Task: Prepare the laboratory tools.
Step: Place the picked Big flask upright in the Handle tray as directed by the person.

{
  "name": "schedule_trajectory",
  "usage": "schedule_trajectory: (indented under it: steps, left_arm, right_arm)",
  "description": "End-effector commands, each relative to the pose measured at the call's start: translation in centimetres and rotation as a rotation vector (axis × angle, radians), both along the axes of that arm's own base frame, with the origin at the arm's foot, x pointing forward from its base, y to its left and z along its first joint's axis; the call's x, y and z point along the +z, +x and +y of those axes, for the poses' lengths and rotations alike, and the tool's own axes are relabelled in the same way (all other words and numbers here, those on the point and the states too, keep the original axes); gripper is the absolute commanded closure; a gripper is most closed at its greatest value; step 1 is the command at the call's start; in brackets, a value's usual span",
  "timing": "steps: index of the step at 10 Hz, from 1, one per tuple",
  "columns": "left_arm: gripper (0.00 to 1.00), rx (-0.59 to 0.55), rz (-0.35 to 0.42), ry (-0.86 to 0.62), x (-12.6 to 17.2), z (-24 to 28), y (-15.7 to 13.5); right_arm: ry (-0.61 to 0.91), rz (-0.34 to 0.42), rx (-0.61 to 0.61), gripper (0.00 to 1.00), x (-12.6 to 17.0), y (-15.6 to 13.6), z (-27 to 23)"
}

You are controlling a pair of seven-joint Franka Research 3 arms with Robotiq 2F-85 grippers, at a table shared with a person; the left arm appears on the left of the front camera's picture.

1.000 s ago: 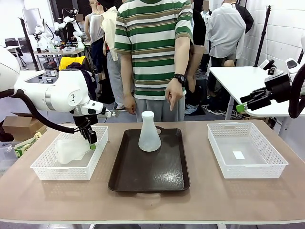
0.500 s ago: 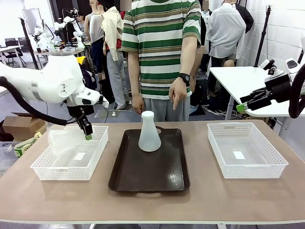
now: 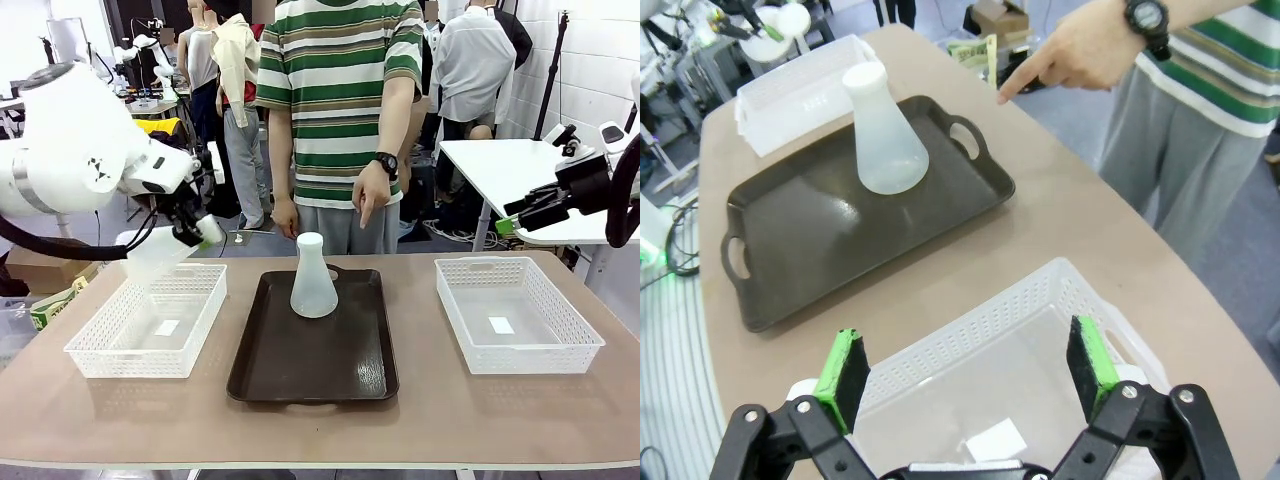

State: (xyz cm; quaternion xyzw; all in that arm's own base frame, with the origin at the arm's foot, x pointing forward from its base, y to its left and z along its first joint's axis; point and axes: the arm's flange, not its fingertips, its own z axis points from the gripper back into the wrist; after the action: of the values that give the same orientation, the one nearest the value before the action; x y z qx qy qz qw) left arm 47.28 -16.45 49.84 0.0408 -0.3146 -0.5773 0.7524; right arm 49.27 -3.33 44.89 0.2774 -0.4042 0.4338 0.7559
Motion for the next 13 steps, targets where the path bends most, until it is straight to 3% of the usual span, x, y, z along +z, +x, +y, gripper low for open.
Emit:
schedule_trajectory:
  steps: [1,4,8,11,13]
  left_arm:
    - [1.0,-0.384,-0.077,-0.227,0.3,1.6,-2.3]
    - [1.0,-0.689,-0.075,-0.469,-0.4,2.0,-2.3]
    - [1.0,-0.852,-0.084,-0.65,-4.2,2.4,0.6]
    - [1.0,-0.853,-0.068,-0.674,-8.5,-0.4,3.7]
    - [1.0,-0.82,-0.022,-0.783,-10.2,-1.7,4.0]
  right_arm:
    - [-0.005,-0.001,-0.006,0.0,-0.1,0.1,0.1]
    - [-0.005,-0.001,-0.006,0.0,-0.1,0.1,0.1]
    - [-0.005,-0.001,-0.006,0.0,-0.1,0.1,0.1]
    - [-0.005,-0.001,-0.006,0.0,-0.1,0.1,0.1]
    - [-0.005,-0.001,-0.006,0.0,-0.1,0.1,0.1]
